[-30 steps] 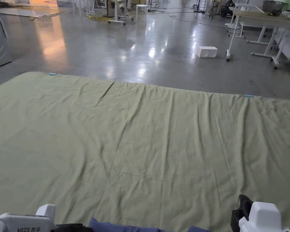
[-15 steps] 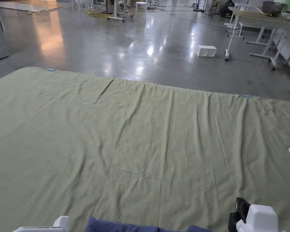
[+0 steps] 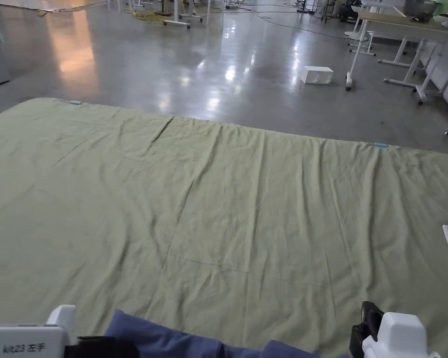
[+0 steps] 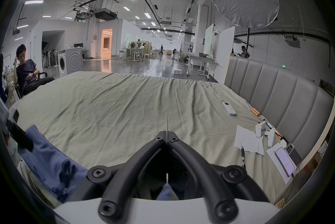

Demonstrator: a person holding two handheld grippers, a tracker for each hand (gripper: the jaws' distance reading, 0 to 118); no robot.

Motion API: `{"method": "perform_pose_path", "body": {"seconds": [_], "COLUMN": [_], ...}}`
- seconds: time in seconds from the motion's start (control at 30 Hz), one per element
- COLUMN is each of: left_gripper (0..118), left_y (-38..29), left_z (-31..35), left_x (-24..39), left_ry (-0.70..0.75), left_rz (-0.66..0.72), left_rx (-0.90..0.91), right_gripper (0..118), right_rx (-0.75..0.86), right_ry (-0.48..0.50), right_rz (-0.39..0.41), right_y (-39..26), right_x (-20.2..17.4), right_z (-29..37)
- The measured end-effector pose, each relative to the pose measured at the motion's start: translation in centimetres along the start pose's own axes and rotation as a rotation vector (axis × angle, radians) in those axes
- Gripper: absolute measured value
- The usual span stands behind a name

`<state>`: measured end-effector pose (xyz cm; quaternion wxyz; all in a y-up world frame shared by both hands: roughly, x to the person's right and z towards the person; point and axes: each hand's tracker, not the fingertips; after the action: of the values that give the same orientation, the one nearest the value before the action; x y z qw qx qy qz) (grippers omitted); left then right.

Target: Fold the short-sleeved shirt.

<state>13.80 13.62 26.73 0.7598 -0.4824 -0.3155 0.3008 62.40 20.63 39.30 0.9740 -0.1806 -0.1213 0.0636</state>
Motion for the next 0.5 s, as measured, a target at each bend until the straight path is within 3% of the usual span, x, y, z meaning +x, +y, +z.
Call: {"method": "perform_pose_path", "body": {"seconds": [0.27,0.5], "left_gripper": [12,12], "left_y": [2.9,2.2], "left_z": [5.2,4.0], "left_x": [5.0,10.1], "left_ry": [0.339,0.371], "left_rz": [-0.156,-0.211], "left_rx": [0.007,-0.010], "right_gripper": [0,0], "right_rx": [0.011,0.006], "right_ry": [0.008,0.023], "right_rz": [0.002,-0.016], "right_y": [0.2,-0.1], "right_x": [-0.1,-0.6], "right_z": [-0.1,-0.4]}}
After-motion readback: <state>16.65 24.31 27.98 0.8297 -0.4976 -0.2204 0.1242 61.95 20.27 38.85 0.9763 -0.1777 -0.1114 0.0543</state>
